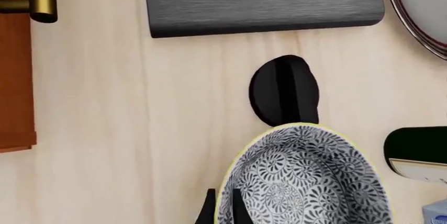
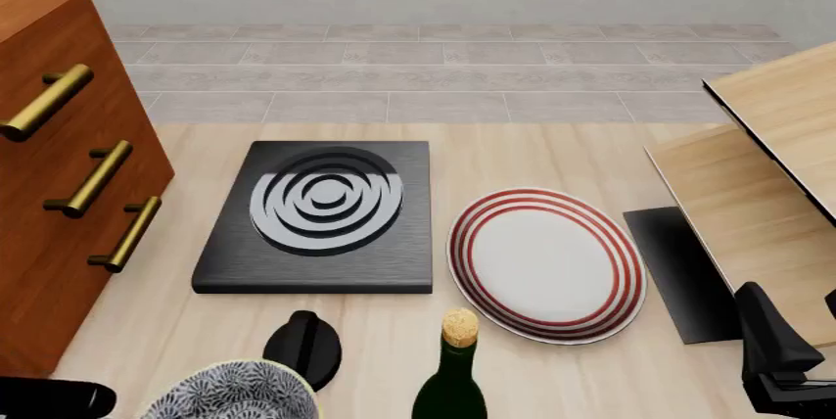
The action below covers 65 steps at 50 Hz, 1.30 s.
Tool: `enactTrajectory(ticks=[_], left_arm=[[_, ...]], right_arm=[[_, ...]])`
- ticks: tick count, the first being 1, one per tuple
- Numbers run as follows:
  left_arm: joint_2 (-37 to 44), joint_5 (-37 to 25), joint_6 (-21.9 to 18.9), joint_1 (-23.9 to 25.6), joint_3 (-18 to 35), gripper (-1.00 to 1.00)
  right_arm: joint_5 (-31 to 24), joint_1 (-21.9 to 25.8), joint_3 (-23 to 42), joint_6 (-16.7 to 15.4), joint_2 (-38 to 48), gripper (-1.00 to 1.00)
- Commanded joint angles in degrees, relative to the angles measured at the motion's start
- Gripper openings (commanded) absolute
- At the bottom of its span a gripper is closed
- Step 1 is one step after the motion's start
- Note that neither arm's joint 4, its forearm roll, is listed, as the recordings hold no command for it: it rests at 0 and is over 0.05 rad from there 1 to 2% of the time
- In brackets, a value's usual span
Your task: Put the bowl on the top of the cabinet.
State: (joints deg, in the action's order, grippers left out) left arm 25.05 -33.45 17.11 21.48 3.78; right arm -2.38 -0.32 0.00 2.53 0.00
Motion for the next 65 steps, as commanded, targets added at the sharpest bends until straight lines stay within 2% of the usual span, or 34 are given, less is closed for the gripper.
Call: enactTrajectory(ticks=[1,18,25,46,53,65], left_arm=[[-0.7,-0.2,-0.8,-0.2,-0.4,-1.00],[-1.2,-0.6,-1.5,-1.3,0.0,-1.00],[-1.4,-2.2,-2.0,-1.0,3.3,-1.00],[-2.0,-8.5,-5.2,-1.4,19.0,-1.00],[-1.3,-8.6,-5.5,-1.3,21.9,-1.00],[3.1,-6.5,-7.3,-0.3,30.6,-1.00]], right_arm=[[0.0,0.0,0.0,0.0,0.0,1.00],[0.0,0.0,0.0,0.0,0.0,1.00],[0.0,0.0,0.0,0.0,0.0,1.00],[0.0,0.0,0.0,0.0,0.0,1.00],[0.0,0.0,0.0,0.0,0.0,1.00],[0.0,0.0,0.0,0.0,0.0,1.00]])
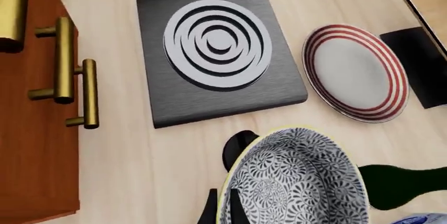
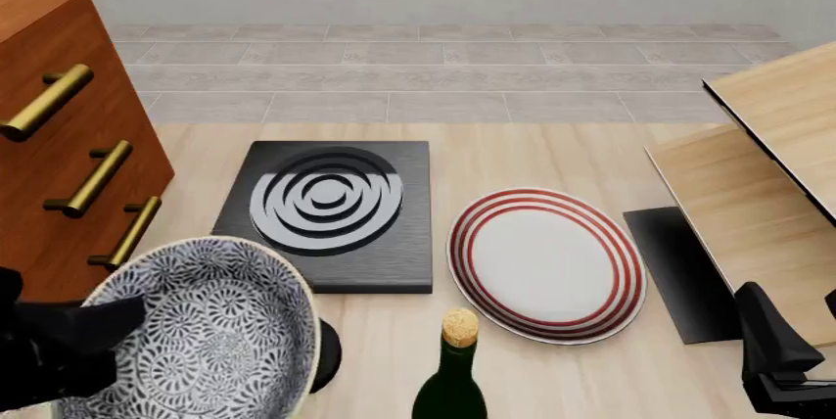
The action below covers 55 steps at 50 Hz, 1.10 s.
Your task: Put the bowl on the top of the cabinet.
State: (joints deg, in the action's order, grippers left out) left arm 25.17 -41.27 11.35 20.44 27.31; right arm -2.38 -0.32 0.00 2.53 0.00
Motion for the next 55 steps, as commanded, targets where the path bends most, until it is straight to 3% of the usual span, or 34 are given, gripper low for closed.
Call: enactTrajectory(ticks=[1,16,46,49,55], left_arm=[[3.4,1.7,-1.6,0.7,7.5,-1.00],[10.8,7.6,-2.9,0.8,16.6,-1.00],[24.9,21.2,-0.5,3.9,21.7,-1.00],[26.7,20.7,0.5,4.4,24.5,-1.00],[29.8,23.6,3.0,5.6,24.8,-1.00]], right_arm=[[0.0,0.0,0.0,0.0,0.0,1.00],[0.0,0.0,0.0,0.0,0.0,1.00],[0.0,0.0,0.0,0.0,0.0,1.00],[0.0,0.0,0.0,0.0,0.0,1.00],[0.0,0.0,0.0,0.0,0.0,1.00]])
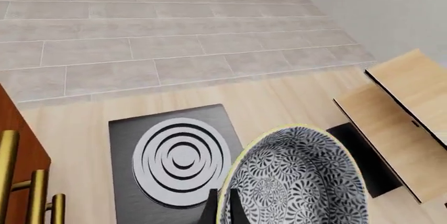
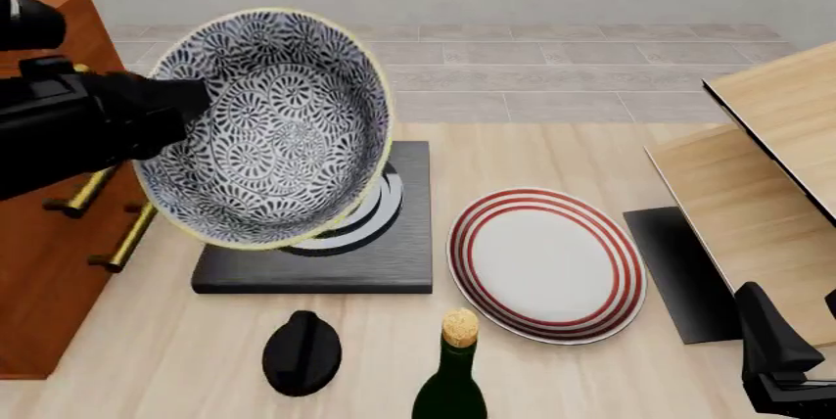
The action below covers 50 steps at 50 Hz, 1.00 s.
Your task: Put the bowl on the top of the cabinet.
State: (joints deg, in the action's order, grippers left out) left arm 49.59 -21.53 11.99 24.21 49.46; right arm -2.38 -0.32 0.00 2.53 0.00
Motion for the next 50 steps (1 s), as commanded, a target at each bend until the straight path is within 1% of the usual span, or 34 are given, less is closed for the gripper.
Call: enactTrajectory(ticks=[1,6,14,16,17,19,21,23,26,27,28,29,30,34,35,36,37,39,40,43,44,45,46,47,48,49,50], left_arm=[[5.7,5.0,4.8,2.3,2.3,-1.00],[8.9,7.1,5.7,2.2,2.7,-1.00],[11.1,8.6,6.9,2.2,3.4,-1.00],[12.3,9.3,7.6,2.0,3.3,-1.00],[12.4,9.7,9.2,2.4,2.9,-1.00],[12.6,9.6,9.7,2.4,3.0,-1.00],[12.2,10.2,11.6,1.7,2.8,-1.00],[12.5,9.5,9.7,2.5,3.6,-1.00],[13.5,10.1,11.4,1.5,3.2,-1.00],[13.5,10.7,13.0,1.1,2.7,-1.00],[13.5,10.7,13.0,1.1,2.6,-1.00],[14.0,11.0,14.3,0.9,2.4,-1.00],[14.2,11.2,14.6,0.8,2.4,-1.00],[15.0,11.0,13.9,0.2,3.1,-1.00],[15.4,10.4,13.4,-0.2,3.6,-1.00],[15.4,10.3,13.7,-1.1,3.7,-1.00],[15.7,9.7,12.1,-1.6,4.5,-1.00],[15.7,9.5,11.8,-1.6,5.1,-1.00],[16.0,8.8,10.2,-2.8,6.0,-1.00],[16.0,8.8,10.6,-2.8,6.2,-1.00],[15.9,8.9,10.6,-3.6,6.1,-1.00],[17.4,8.7,13.8,-2.0,5.9,-1.00],[17.8,8.4,13.8,-3.8,6.1,-1.00],[17.8,8.4,13.8,-3.8,6.1,-1.00],[18.6,7.2,12.1,-4.7,7.2,-1.00],[19.6,7.0,13.5,-5.4,7.0,-1.00],[19.6,7.0,13.5,-5.4,7.0,-1.00]], right_arm=[[0.0,0.0,0.0,0.0,0.0,1.00],[0.0,0.0,0.0,0.0,0.0,1.00],[0.0,0.0,0.0,0.0,0.0,1.00],[0.0,0.0,0.0,0.0,0.0,1.00],[0.0,0.0,0.0,0.0,0.0,1.00],[0.0,0.0,0.0,0.0,0.0,1.00],[0.0,0.0,0.0,0.0,0.0,1.00],[0.0,0.0,0.0,0.0,0.0,1.00],[0.0,0.0,0.0,0.0,0.0,1.00],[0.0,0.0,0.0,0.0,0.0,1.00],[0.0,0.0,0.0,0.0,0.0,1.00],[0.0,0.0,0.0,0.0,0.0,1.00],[0.0,0.0,0.0,0.0,0.0,1.00],[0.0,0.0,0.0,0.0,0.0,1.00],[0.0,0.0,0.0,0.0,0.0,1.00],[0.0,0.0,0.0,0.0,0.0,1.00],[0.0,0.0,0.0,0.0,0.0,1.00],[0.0,0.0,0.0,0.0,0.0,1.00],[0.0,0.0,0.0,0.0,0.0,1.00],[0.0,0.0,0.0,0.0,0.0,1.00],[0.0,0.0,0.0,0.0,0.0,1.00],[0.0,0.0,0.0,0.0,0.0,1.00],[0.0,0.0,0.0,0.0,0.0,1.00],[0.0,0.0,0.0,0.0,0.0,1.00],[0.0,0.0,0.0,0.0,0.0,1.00],[0.0,0.0,0.0,0.0,0.0,1.00],[0.0,0.0,0.0,0.0,0.0,1.00]])
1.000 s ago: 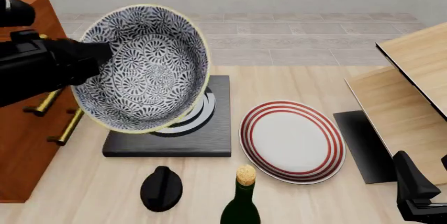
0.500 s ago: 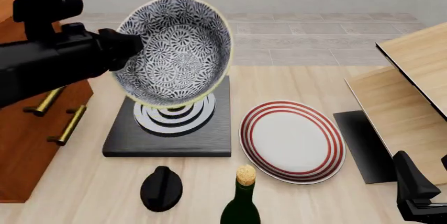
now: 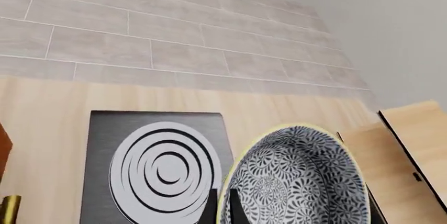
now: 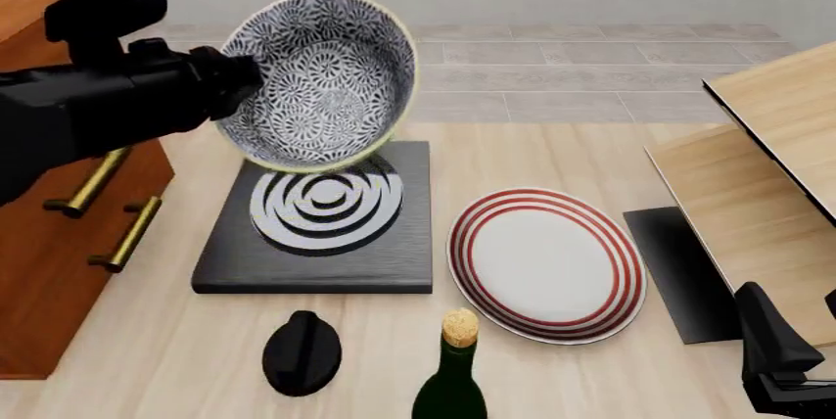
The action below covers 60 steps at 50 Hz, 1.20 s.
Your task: Put the bowl on the top of the cabinet.
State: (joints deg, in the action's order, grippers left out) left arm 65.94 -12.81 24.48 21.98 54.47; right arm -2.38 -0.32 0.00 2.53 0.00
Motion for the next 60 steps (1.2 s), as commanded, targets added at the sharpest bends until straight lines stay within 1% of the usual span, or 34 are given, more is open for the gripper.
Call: enactTrajectory(ticks=[1,2,3,7,9,11,13,15,16,18,20,22,26,28,31,38,40,46,47,50,52,53,54,55,56,57,60], left_arm=[[3.6,-2.1,2.0,-3.9,2.2,-1.00],[4.1,-2.7,0.7,-5.0,2.8,-1.00],[3.5,-2.4,0.6,-4.6,2.9,-1.00],[4.5,-3.5,0.3,-5.8,3.5,-1.00],[5.9,-4.3,1.0,-5.6,3.8,-1.00],[6.6,-5.4,0.1,-7.2,4.7,-1.00],[7.8,-6.9,0.1,-8.4,5.5,-1.00],[7.5,-7.0,0.6,-8.1,5.5,-1.00],[7.5,-7.4,0.1,-8.3,5.9,-1.00],[8.2,-8.6,0.4,-9.0,6.6,-1.00],[8.8,-9.9,-1.2,-9.4,7.7,-1.00],[8.7,-10.1,-0.7,-9.2,8.0,-1.00],[9.7,-12.8,-2.3,-8.6,10.5,-1.00],[9.8,-13.6,-2.7,-7.4,11.4,-1.00],[10.2,-14.9,-2.9,-7.3,12.5,-1.00],[10.0,-16.9,-1.7,-6.3,14.1,-1.00],[9.9,-17.6,-2.2,-6.0,14.9,-1.00],[9.5,-19.7,-1.4,-5.0,16.9,-1.00],[9.3,-20.1,0.2,-4.6,17.1,-1.00],[9.3,-20.8,1.0,-4.4,17.8,-1.00],[9.2,-21.2,2.6,-4.5,18.1,-1.00],[9.3,-21.6,2.8,-4.8,18.3,-1.00],[9.4,-21.8,4.0,-5.2,18.3,-1.00],[9.6,-22.0,3.7,-4.9,18.8,-1.00],[9.6,-21.6,4.2,-4.6,18.1,-1.00],[9.6,-22.5,4.9,-4.8,19.0,-1.00],[9.3,-22.7,5.4,-5.3,19.2,-1.00]], right_arm=[[0.0,0.0,0.0,0.0,0.0,1.00],[0.0,0.0,0.0,0.0,0.0,1.00],[0.0,0.0,0.0,0.0,0.0,1.00],[0.0,0.0,0.0,0.0,0.0,1.00],[0.0,0.0,0.0,0.0,0.0,1.00],[0.0,0.0,0.0,0.0,0.0,1.00],[0.0,0.0,0.0,0.0,0.0,1.00],[0.0,0.0,0.0,0.0,0.0,1.00],[0.0,0.0,0.0,0.0,0.0,1.00],[0.0,0.0,0.0,0.0,0.0,1.00],[0.0,0.0,0.0,0.0,0.0,1.00],[0.0,0.0,0.0,0.0,0.0,1.00],[0.0,0.0,0.0,0.0,0.0,1.00],[0.0,0.0,0.0,0.0,0.0,1.00],[0.0,0.0,0.0,0.0,0.0,1.00],[0.0,0.0,0.0,0.0,0.0,1.00],[0.0,0.0,0.0,0.0,0.0,1.00],[0.0,0.0,0.0,0.0,0.0,1.00],[0.0,0.0,0.0,0.0,0.0,1.00],[0.0,0.0,0.0,0.0,0.0,1.00],[0.0,0.0,0.0,0.0,0.0,1.00],[0.0,0.0,0.0,0.0,0.0,1.00],[0.0,0.0,0.0,0.0,0.0,1.00],[0.0,0.0,0.0,0.0,0.0,1.00],[0.0,0.0,0.0,0.0,0.0,1.00],[0.0,0.0,0.0,0.0,0.0,1.00],[0.0,0.0,0.0,0.0,0.0,1.00]])
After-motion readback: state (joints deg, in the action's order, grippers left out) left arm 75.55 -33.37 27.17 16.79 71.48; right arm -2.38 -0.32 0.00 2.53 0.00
